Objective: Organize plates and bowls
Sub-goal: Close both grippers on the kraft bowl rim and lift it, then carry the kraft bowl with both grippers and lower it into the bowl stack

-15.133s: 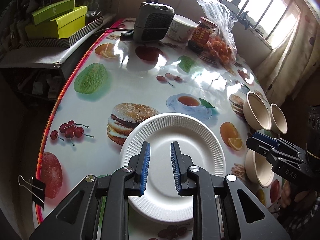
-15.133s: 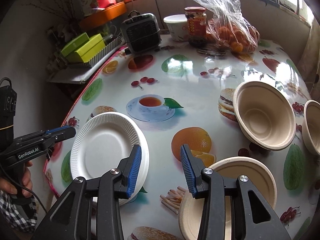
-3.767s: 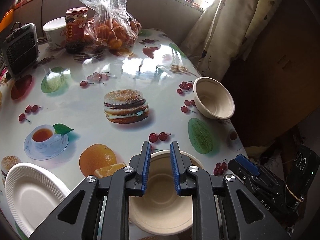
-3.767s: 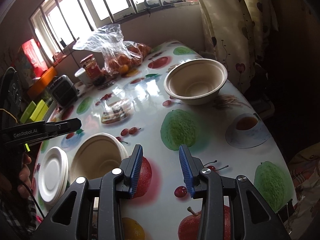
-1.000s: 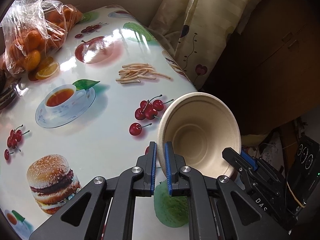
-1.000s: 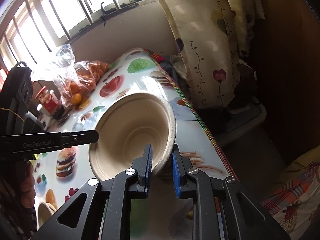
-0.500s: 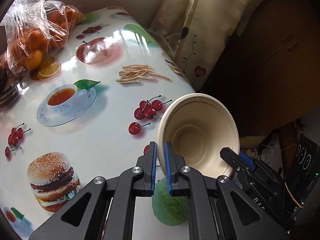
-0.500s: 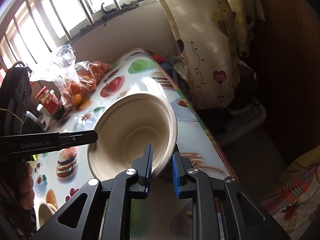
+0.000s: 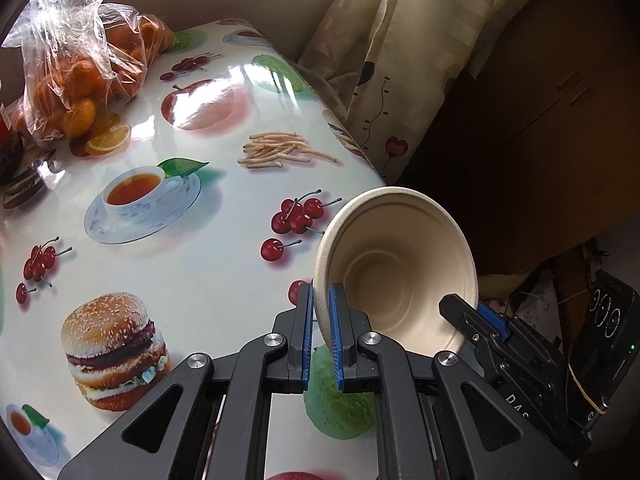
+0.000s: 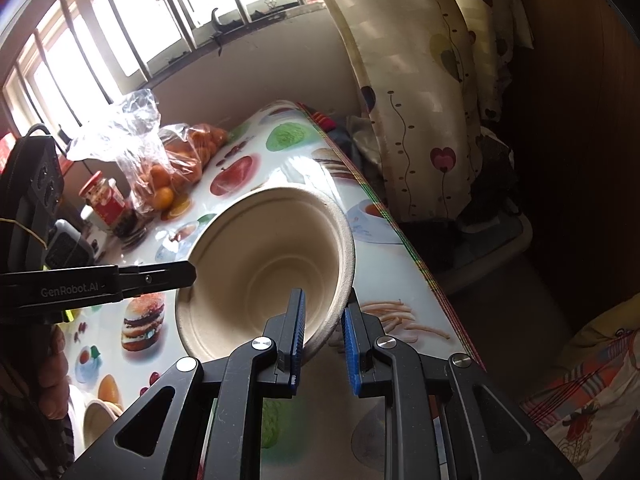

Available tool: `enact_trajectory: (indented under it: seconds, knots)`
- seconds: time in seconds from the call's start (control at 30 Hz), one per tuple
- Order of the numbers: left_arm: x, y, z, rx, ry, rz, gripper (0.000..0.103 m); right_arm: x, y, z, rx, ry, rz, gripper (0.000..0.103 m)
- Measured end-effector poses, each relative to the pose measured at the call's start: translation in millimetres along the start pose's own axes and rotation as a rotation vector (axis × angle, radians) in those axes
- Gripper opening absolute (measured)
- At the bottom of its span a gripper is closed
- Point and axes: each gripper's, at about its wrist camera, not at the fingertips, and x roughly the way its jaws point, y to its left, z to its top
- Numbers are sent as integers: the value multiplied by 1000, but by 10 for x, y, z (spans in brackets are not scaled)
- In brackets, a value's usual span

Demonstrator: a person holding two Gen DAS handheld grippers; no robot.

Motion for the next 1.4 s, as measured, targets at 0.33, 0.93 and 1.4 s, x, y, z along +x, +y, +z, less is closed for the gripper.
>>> enact_trajectory:
  seconds: [0.33,0.93,1.4]
  knots:
    - [-237,1,-108,8,-33,4,9,-177,147,-69,-12,-20,21,18]
    - [-740,41,-466,2,-94,-3,9,-581,511,-279,-66,-54,51,19]
    - [-1001,149,-791,-20,-120,-16,9,-765,711,-525,-81,-37,84,20]
